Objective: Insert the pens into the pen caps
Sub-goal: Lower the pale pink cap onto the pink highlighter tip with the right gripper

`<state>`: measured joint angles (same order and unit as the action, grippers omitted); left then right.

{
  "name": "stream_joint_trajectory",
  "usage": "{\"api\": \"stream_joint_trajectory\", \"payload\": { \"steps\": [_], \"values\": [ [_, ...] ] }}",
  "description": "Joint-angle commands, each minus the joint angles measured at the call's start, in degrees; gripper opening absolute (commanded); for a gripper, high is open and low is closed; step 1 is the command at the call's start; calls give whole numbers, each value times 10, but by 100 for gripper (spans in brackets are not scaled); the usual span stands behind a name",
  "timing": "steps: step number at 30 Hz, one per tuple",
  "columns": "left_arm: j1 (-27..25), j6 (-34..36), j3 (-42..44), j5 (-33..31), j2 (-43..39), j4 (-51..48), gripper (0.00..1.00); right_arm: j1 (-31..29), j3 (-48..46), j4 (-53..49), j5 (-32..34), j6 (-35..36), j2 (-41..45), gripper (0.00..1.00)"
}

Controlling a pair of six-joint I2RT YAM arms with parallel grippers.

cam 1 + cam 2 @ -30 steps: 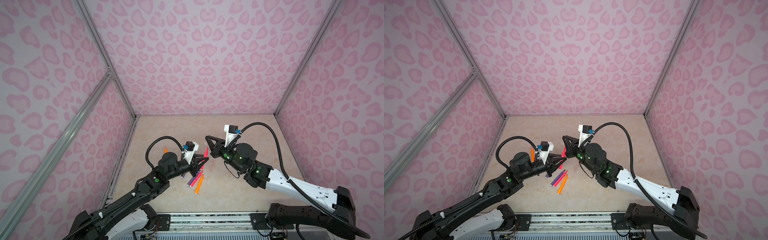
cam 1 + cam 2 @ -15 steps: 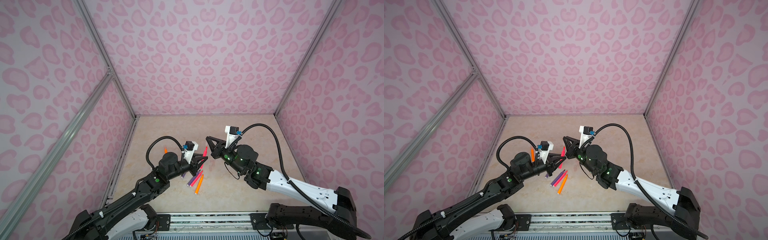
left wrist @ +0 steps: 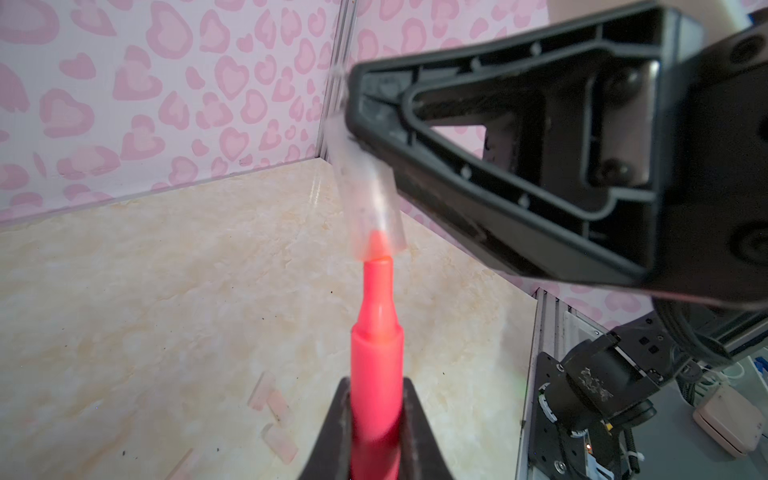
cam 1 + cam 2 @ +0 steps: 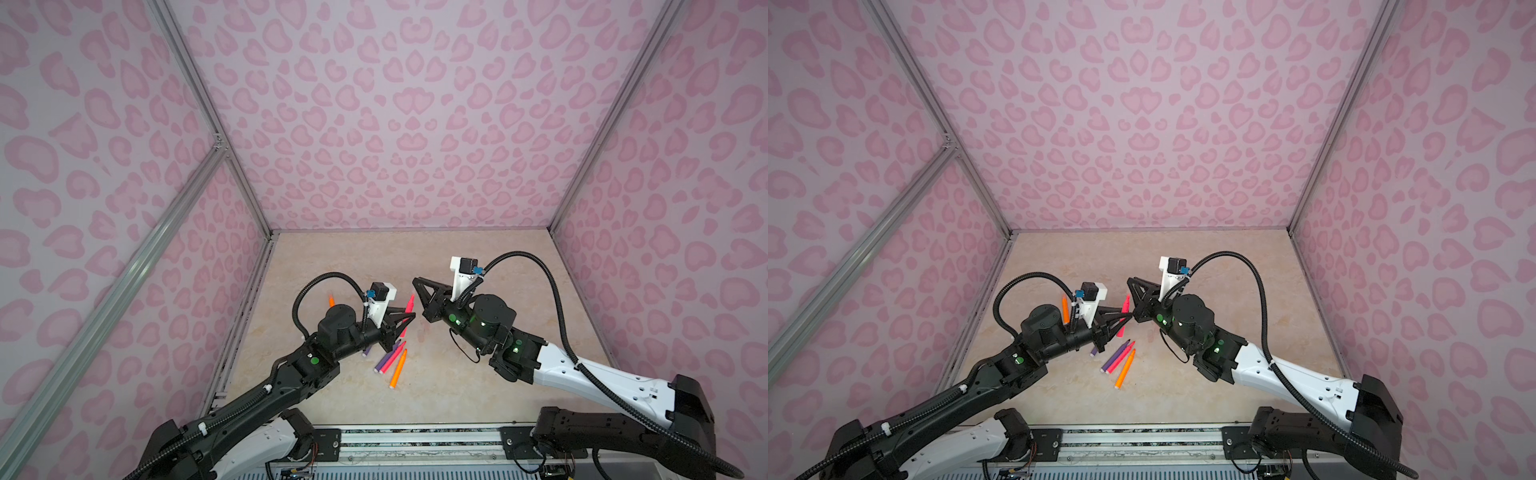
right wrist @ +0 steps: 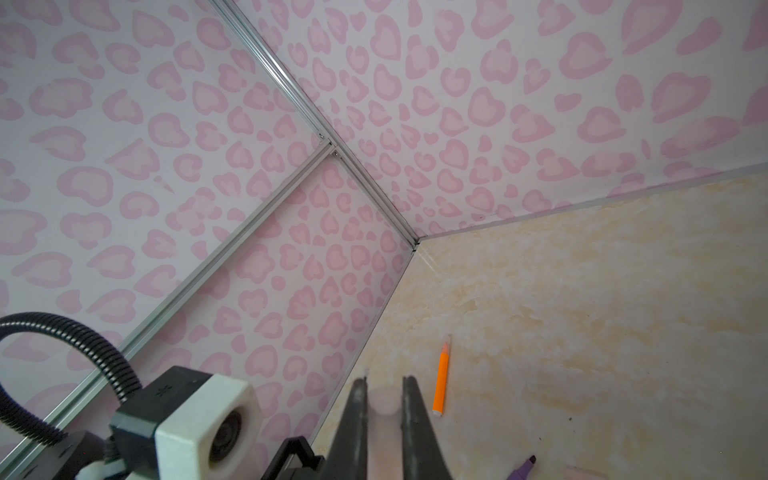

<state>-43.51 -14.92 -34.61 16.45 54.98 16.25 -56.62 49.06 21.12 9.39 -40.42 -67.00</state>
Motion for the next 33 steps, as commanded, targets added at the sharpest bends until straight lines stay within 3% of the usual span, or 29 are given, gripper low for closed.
{"api": "stream_joint_trajectory", "payload": {
  "steps": [1,15,23,33],
  "values": [
    [0,4,-3,-4,1,21,3,-3,-1,13,0,-6,-6,0],
    [2,-12,-2,14,0,31,3,-34,-21,47,-10,49,-10,0],
    [4,-16,6,50,-10,49,3,-35,-55,86,-58,79,6,0],
    [5,-13,5,52,-8,49,3,-38,-76,91,-67,84,21,8]
  ]
}}
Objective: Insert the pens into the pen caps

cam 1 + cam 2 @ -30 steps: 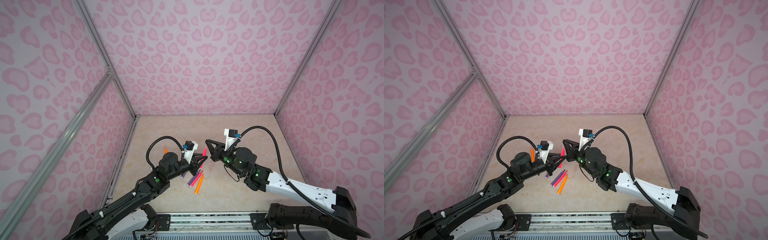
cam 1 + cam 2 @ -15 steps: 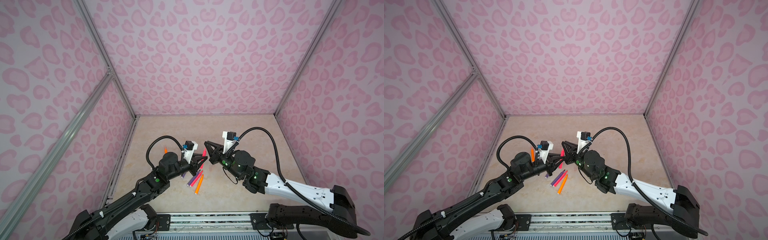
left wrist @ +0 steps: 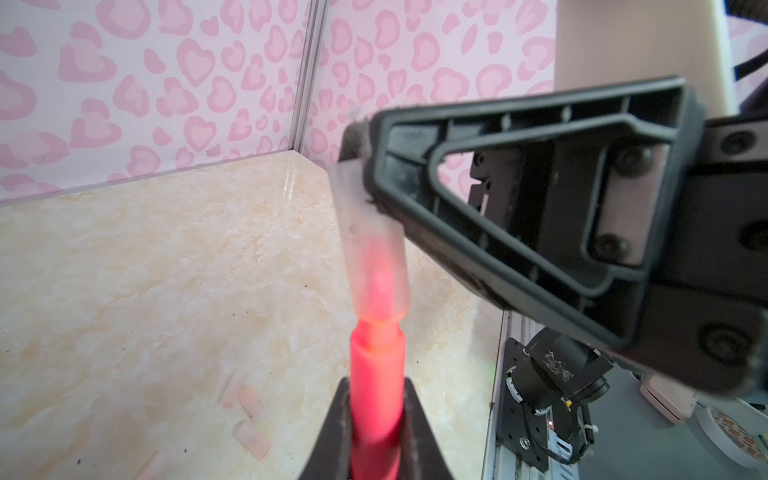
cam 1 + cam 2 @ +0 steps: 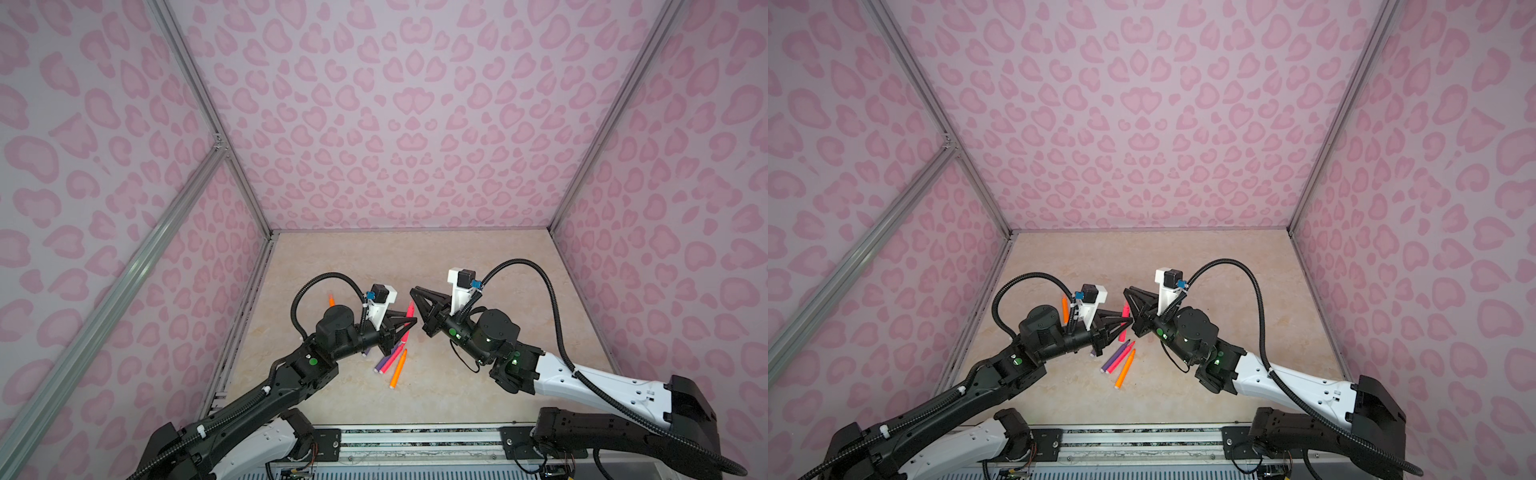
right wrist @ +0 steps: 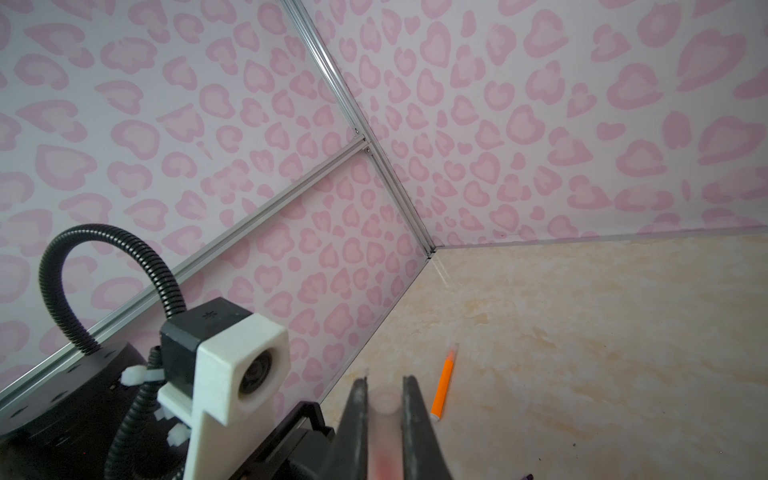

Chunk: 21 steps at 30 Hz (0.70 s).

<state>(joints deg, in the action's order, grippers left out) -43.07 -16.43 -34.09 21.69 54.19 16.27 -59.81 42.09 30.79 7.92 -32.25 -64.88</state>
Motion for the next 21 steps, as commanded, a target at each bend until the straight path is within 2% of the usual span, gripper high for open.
{"api": "stream_joint_trajectory", "payload": {
  "steps": [1,8,15,21],
  "values": [
    [0,3,0,-1,-1,48,3,-7,-8,-6,-51,2,0,10],
    [0,5,1,-3,-1,48,3,-7,-11,-6,-32,-18,2,12],
    [0,6,0,-1,1,46,3,-7,-30,53,-37,-21,-1,7],
    [1,6,-1,0,1,46,3,-9,-10,45,-37,-11,-5,3]
  ]
}}
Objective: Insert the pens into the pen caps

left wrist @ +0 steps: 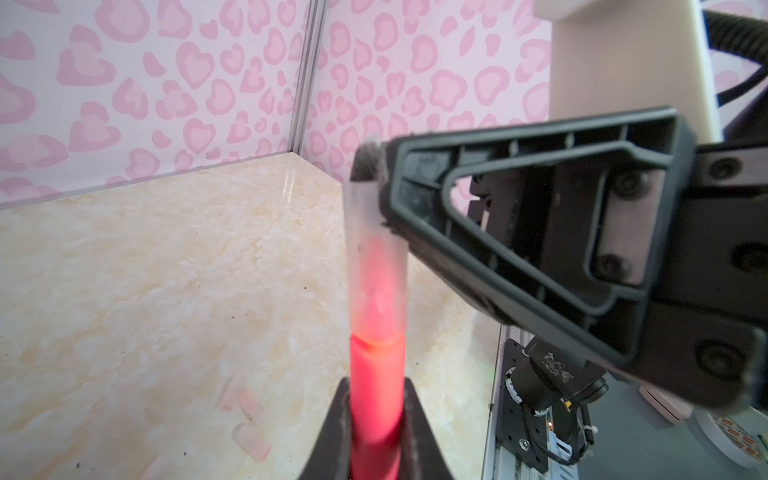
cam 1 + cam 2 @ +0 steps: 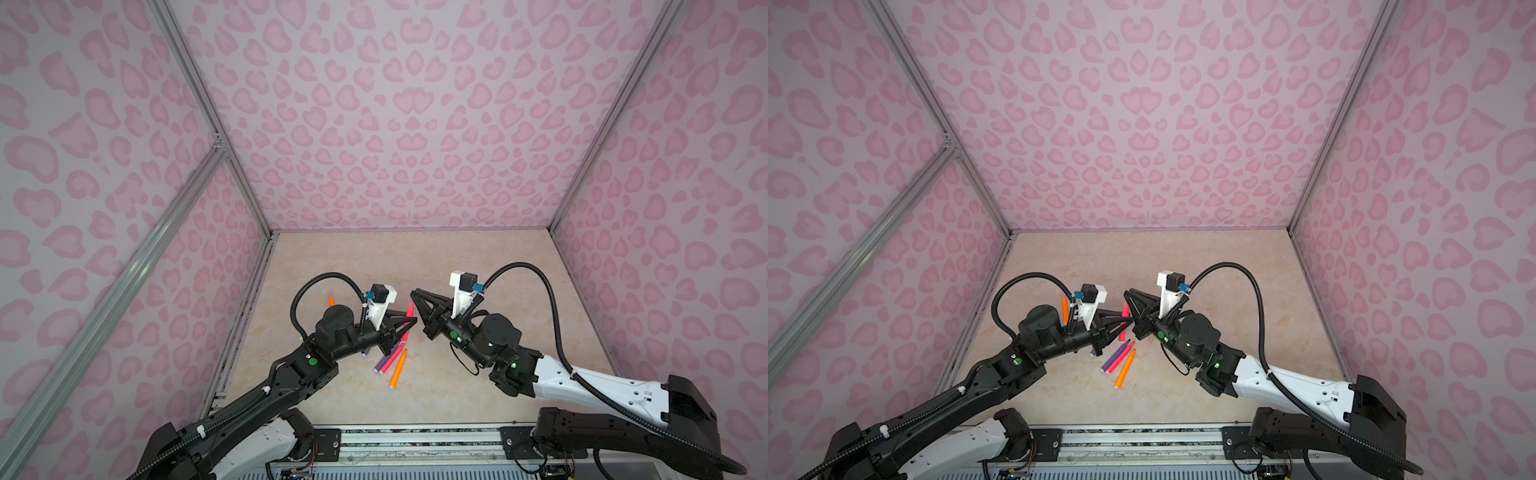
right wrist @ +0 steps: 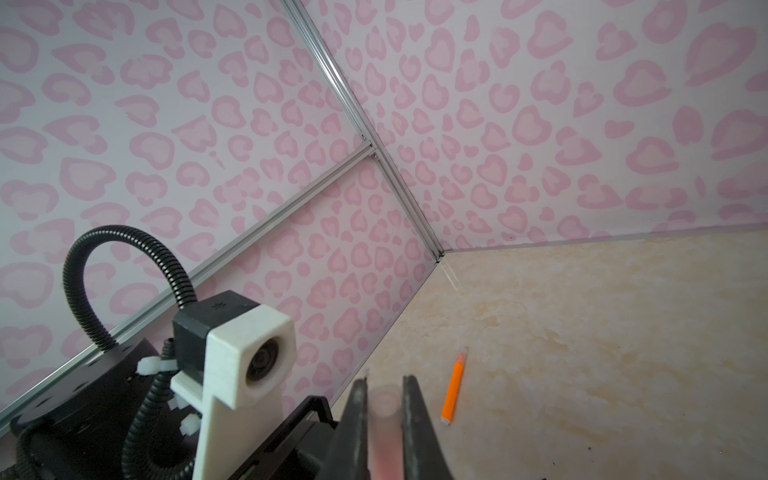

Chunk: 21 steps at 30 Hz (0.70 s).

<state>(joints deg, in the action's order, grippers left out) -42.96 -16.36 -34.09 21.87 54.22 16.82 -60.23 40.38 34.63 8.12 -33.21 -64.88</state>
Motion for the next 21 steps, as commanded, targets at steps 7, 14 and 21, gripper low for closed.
{"api": "stream_joint_trajectory", "payload": {
  "steps": [7,14,21],
  "values": [
    [-1,5,1,-13,-9,36,3,-24,-4,10,-25,8,-17,3],
    [-1,4,0,-37,-11,28,3,-37,-31,2,13,20,4,15],
    [-2,20,-11,-73,-4,1,3,-39,-11,-55,41,19,18,53]
  ]
}}
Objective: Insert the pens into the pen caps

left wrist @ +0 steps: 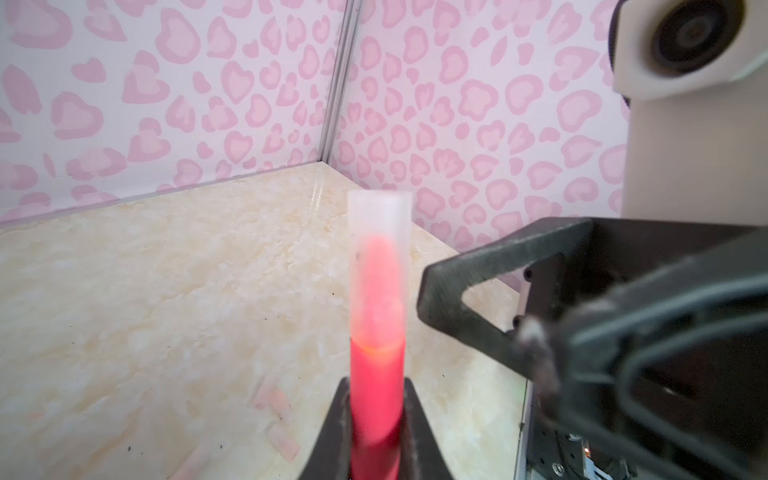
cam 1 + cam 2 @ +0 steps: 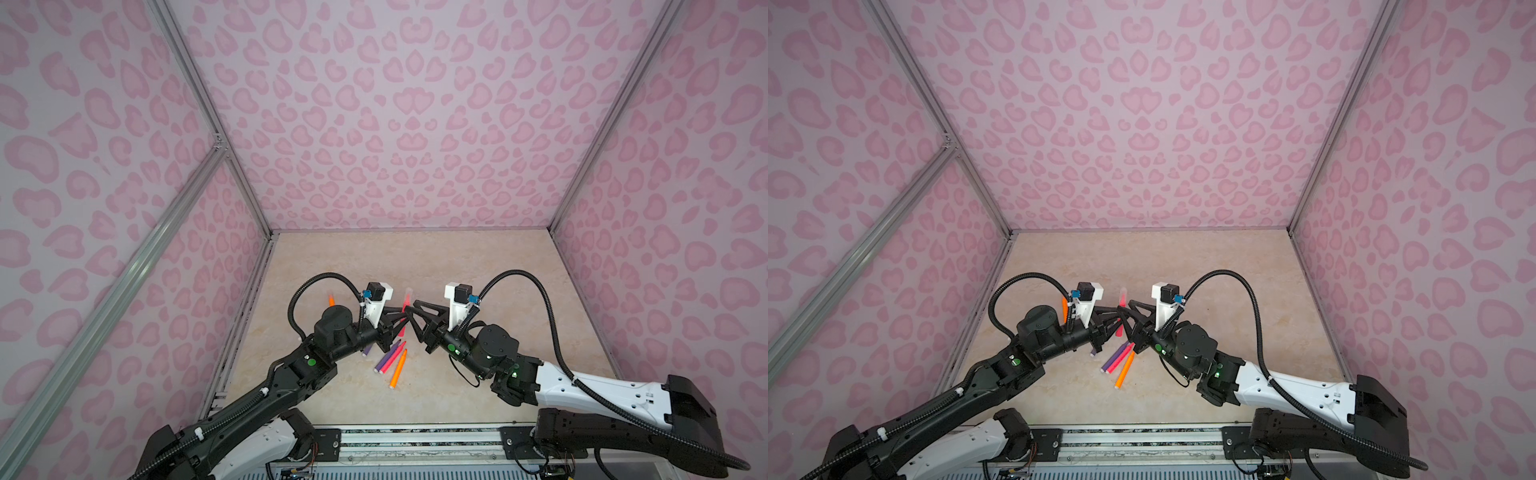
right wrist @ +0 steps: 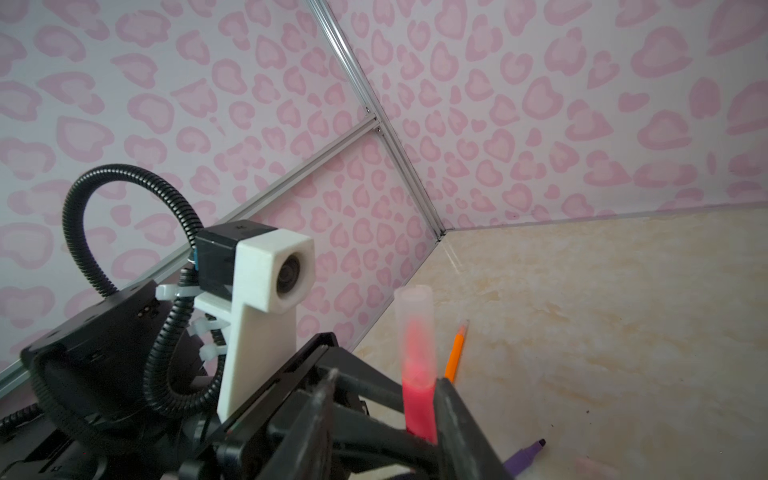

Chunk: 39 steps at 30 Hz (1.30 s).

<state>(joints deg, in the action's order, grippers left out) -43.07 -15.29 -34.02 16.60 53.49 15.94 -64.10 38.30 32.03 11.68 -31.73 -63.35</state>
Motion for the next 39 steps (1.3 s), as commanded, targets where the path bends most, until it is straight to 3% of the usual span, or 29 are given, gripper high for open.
{"api": "stream_joint_trajectory", "payload": {
  "steps": [1,5,8,11,17,29,39],
  "values": [
    [-1,12,-12,-22,6,8,3,0,14,-36,6,5,3,56],
    [-3,17,-15,-26,13,4,3,-1,41,-79,29,13,13,68],
    [-6,23,-19,-34,18,-2,3,-1,79,-142,79,9,12,71],
    [-12,32,-22,-74,21,-15,3,1,141,-225,120,-8,-15,67],
    [-20,45,-19,-127,14,-24,3,2,229,-303,113,-6,-86,56],
    [-26,52,-19,-135,5,-27,3,7,254,-309,125,-1,-118,53],
    [-28,54,-20,-138,7,-28,3,17,284,-321,116,-1,-150,36]
  ]
}}
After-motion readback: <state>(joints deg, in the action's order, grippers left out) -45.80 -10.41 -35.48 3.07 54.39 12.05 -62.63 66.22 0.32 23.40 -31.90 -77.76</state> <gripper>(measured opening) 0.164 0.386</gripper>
